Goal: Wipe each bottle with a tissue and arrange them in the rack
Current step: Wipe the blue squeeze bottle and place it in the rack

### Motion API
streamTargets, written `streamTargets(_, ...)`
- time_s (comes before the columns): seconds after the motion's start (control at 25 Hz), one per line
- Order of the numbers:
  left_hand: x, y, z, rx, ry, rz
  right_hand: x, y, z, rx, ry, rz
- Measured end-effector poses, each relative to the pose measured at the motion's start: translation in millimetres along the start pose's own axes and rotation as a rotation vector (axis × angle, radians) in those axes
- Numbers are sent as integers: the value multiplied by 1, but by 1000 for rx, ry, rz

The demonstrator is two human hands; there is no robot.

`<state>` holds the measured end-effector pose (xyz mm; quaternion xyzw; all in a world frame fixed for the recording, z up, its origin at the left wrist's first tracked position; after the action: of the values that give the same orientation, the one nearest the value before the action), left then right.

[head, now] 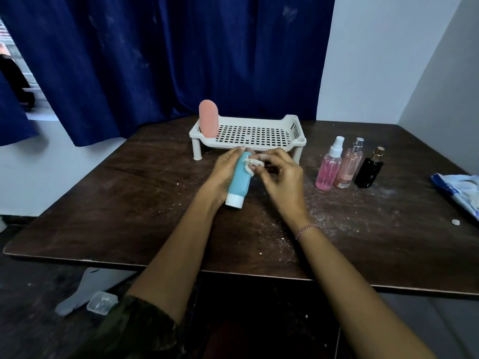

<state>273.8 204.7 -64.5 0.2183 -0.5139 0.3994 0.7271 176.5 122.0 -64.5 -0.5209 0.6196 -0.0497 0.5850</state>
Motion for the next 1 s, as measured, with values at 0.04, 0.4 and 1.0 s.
streamTargets(0.04,1,-1,-2,30,48,8,-1,1,2,-46,-23,0)
streamTargets(0.4,2,-13,-19,325,138,18,-9,6,10,-196,-88,-43)
streamTargets(1.0,-8,-7,7,114,-164,131,-11,7,8,-70,268,-180)
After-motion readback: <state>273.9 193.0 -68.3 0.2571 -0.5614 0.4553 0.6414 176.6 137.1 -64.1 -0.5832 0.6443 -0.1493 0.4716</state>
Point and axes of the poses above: each hand's wrist, its own y-axis away from the middle knuckle, its own z-axis out of the palm, x = y × z, the point moved 2 cm from there along -y, towards the middle knuckle, and after that the axes turned 6 degrees about z, right-handed, at the moved point
